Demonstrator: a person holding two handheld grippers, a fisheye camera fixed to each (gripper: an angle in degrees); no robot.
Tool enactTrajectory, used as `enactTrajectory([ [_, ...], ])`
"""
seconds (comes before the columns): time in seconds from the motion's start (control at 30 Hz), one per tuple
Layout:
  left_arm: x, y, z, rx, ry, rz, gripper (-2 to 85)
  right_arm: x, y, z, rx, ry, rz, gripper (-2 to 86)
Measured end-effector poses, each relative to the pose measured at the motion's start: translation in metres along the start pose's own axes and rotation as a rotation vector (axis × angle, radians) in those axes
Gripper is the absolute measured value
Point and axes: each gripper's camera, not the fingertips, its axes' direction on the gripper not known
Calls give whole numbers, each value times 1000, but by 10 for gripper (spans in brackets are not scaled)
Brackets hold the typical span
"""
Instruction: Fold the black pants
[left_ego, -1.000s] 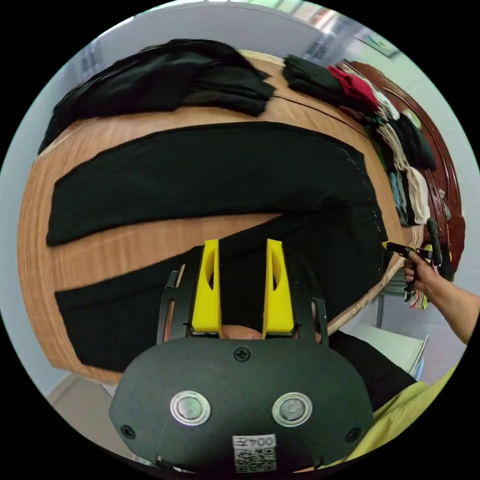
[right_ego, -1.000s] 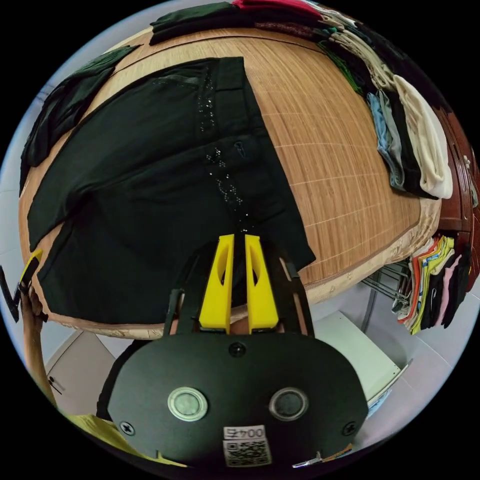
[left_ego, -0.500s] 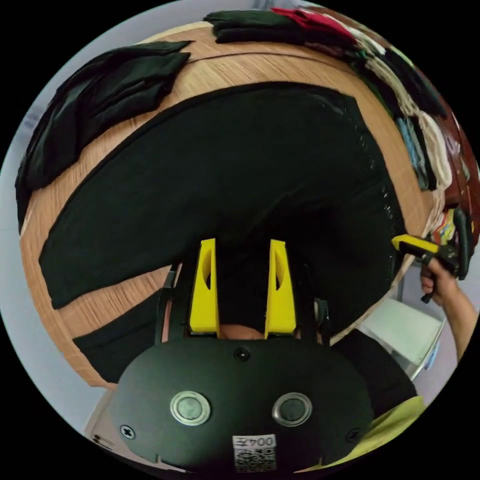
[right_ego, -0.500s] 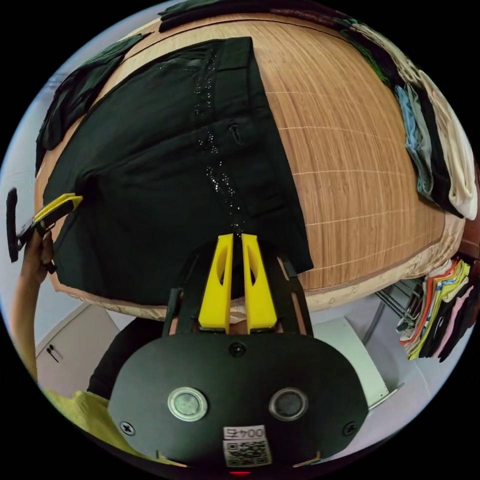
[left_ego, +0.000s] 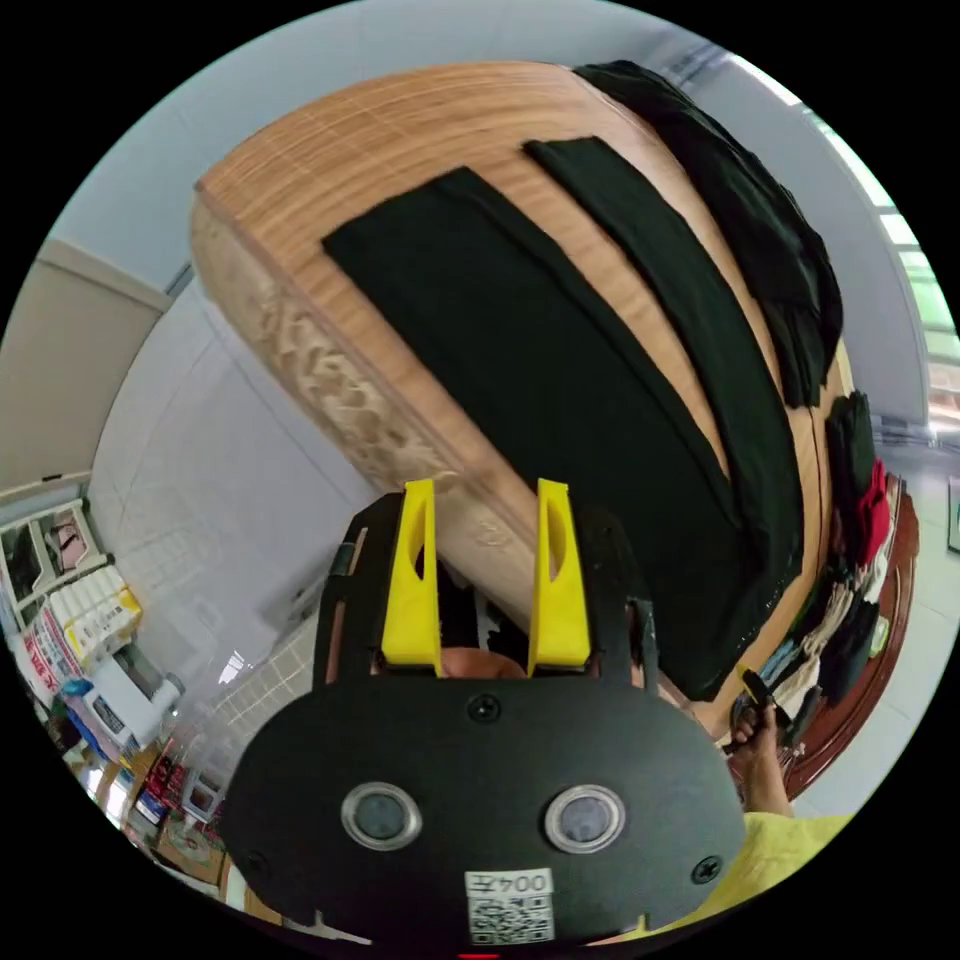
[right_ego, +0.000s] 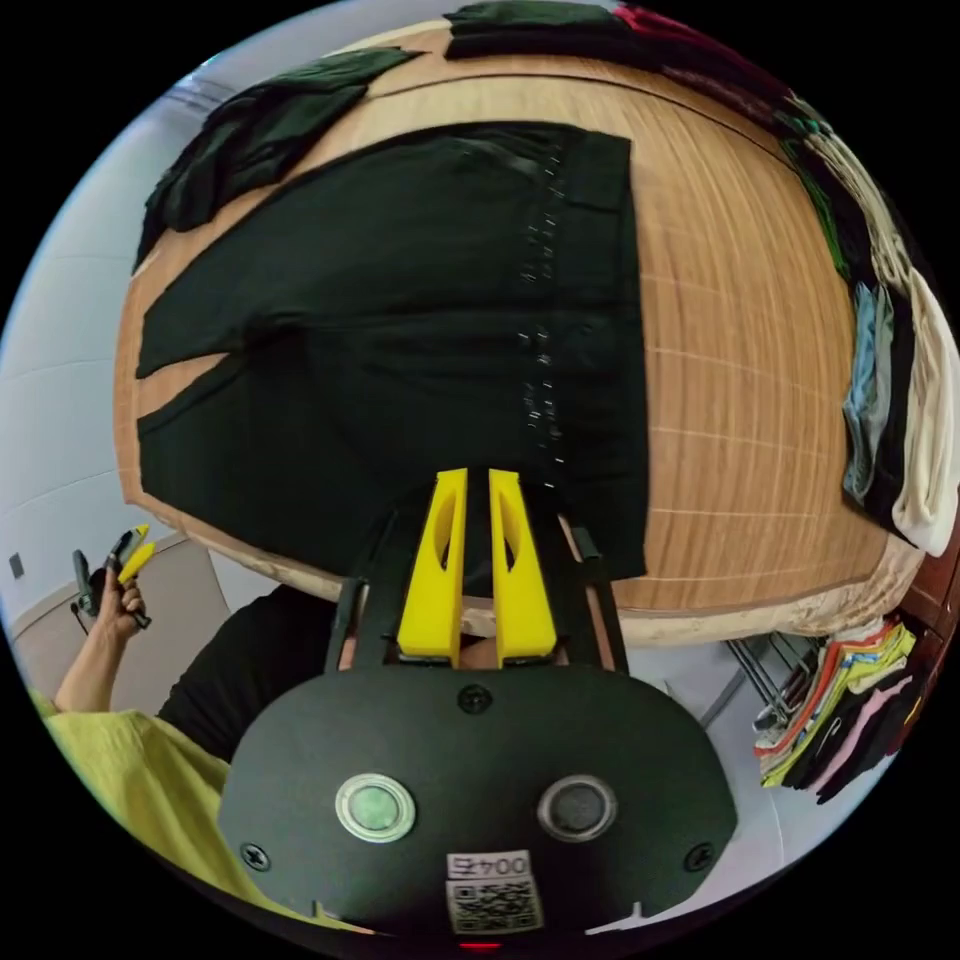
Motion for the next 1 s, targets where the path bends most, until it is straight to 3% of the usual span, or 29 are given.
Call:
enactTrajectory([
  [0.2,-117,-1,10,46,22,-47,118,-91,-19,34,73,-141,-185,47],
  [0.4,-211,-4,32,58,211,-85,114,-259,-45,118,-23,-226,-528,45],
  [0.47,-245,-1,42,60,282,-88,113,-333,-54,154,-48,-191,-719,46],
  [0.67,-311,15,63,99,407,-91,106,-463,-77,238,-42,-95,-1020,52],
  [1.0,-372,46,96,111,497,-56,102,-532,-94,355,-33,93,-1315,68],
])
